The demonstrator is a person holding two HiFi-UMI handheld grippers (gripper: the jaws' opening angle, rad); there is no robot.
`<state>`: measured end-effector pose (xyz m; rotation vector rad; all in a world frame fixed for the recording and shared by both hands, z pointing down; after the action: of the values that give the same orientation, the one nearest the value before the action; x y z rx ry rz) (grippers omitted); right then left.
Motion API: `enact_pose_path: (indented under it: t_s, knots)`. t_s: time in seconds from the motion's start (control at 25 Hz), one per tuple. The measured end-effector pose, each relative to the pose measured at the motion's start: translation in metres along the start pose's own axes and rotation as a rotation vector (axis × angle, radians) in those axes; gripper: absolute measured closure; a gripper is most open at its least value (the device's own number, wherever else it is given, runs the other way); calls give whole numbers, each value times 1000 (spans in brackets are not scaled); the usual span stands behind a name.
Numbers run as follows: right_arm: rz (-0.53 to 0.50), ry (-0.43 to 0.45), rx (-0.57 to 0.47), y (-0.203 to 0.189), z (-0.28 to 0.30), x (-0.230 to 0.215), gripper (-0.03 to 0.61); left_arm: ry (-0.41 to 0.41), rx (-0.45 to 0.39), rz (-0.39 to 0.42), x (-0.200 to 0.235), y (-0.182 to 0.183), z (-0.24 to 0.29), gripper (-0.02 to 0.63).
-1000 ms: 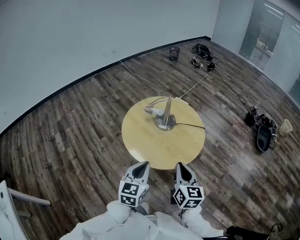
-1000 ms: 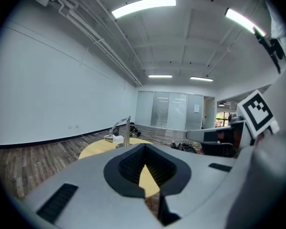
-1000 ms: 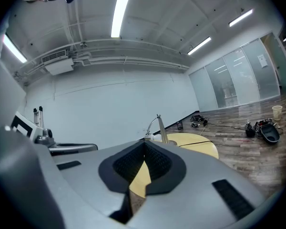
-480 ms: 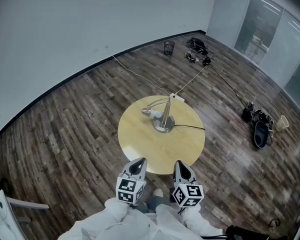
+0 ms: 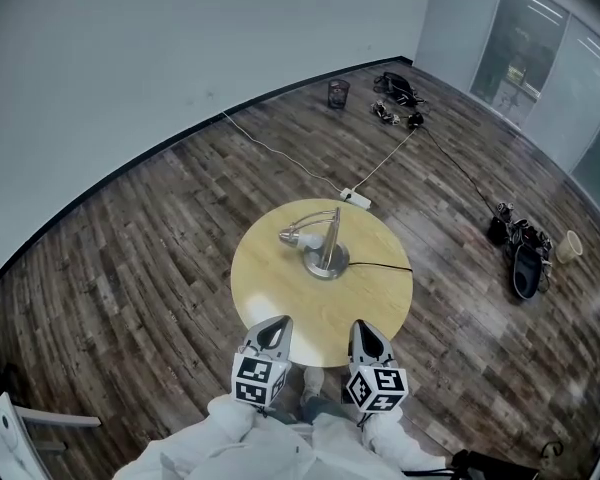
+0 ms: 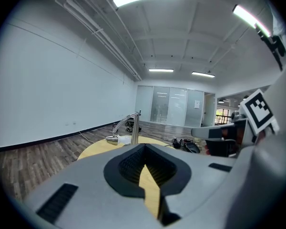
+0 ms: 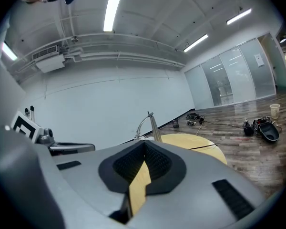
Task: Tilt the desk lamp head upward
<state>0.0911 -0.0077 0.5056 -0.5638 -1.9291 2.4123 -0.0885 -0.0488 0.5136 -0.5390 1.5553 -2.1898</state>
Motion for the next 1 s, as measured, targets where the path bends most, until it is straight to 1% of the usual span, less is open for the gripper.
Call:
enact_pose_path:
  t_s: [0.24, 0.4, 0.52, 0.68, 0.84, 1.0]
  knots:
    - [17, 3, 12, 11, 39, -36, 568, 7, 10, 14, 8, 16, 47, 614]
    - [13, 16, 37, 20, 71, -62, 568, 15, 19, -2, 13, 25, 82, 614]
    - [4, 31, 41, 31, 90, -80, 569, 27, 26, -13, 12, 33, 106, 614]
    - [-5, 54, 46, 43, 112, -102, 569, 35, 29, -6, 4, 43, 133, 614]
    - [-22, 80, 66, 45, 137, -118, 569, 49, 22, -3, 7, 48, 155, 614]
    - [-32, 119, 121, 32, 158, -124, 569, 48, 39, -25, 19, 44, 165, 614]
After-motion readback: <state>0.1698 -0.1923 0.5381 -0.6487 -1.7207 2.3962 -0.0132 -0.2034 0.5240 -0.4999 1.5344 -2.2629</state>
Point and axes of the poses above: the fingertips, and each gripper's own axes: z forward along the fingers, x to its left, y out of its top, the point moved 5 cm from there along -z, backward along the fingers, and after that the axes turned 7 degrees about y, right-handed, at the moved point
